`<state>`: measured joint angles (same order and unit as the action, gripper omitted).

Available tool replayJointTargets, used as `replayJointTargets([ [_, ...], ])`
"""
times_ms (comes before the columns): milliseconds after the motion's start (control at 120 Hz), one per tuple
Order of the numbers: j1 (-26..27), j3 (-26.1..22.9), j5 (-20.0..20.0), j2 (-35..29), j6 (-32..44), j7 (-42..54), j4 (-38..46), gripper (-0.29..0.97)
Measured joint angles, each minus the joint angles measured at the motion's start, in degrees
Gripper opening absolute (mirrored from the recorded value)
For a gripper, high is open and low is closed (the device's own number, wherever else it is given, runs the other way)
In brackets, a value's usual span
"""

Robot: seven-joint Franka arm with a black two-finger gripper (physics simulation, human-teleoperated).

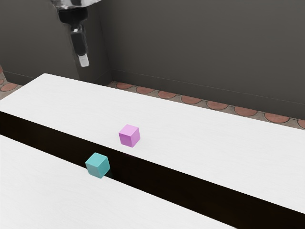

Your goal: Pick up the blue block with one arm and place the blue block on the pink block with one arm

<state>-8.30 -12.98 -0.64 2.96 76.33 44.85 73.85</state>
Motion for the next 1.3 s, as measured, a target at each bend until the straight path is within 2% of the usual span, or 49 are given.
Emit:
replayJointTargets([
  [100,1.6,-0.2,-1.0,0.8,-0.2,0.8,-0.2,0.68],
  [217,-1.6,-0.9,-1.5,0.3,-0.3,1.6,0.2,0.68],
  [275,-3.0,-0.9,-1.7,-2.3,-0.2,2.9,3.2,0.68],
  [350,-4.8,-0.8,-1.5,-7.7,2.6,6.6,12.8,0.68],
  [417,-2.7,-0.4,-1.7,-9.7,5.3,10.3,18.6,0.68],
  [492,3.1,5.3,-1.7,-12.0,7.4,13.3,24.4,0.68],
  [550,4.5,7.6,-1.6,-15.4,9.2,15.7,31.3,0.68],
  [617,4.9,8.4,-1.5,-21.9,13.8,19.4,43.1,0.68],
  [708,5.1,8.4,-1.1,-24.3,22.3,24.4,53.4,0.68],
  [850,5.1,7.2,-0.8,-21.4,32.9,30.8,57.9,0.68],
  [1050,4.2,7.1,0.1,-21.8,46.1,36.8,67.9,0.68],
  [1150,4.1,7.1,0.2,-17.7,52.0,39.0,68.1,0.68],
  [1300,4.0,7.1,-0.3,-8.9,57.4,41.8,63.4,0.68],
])
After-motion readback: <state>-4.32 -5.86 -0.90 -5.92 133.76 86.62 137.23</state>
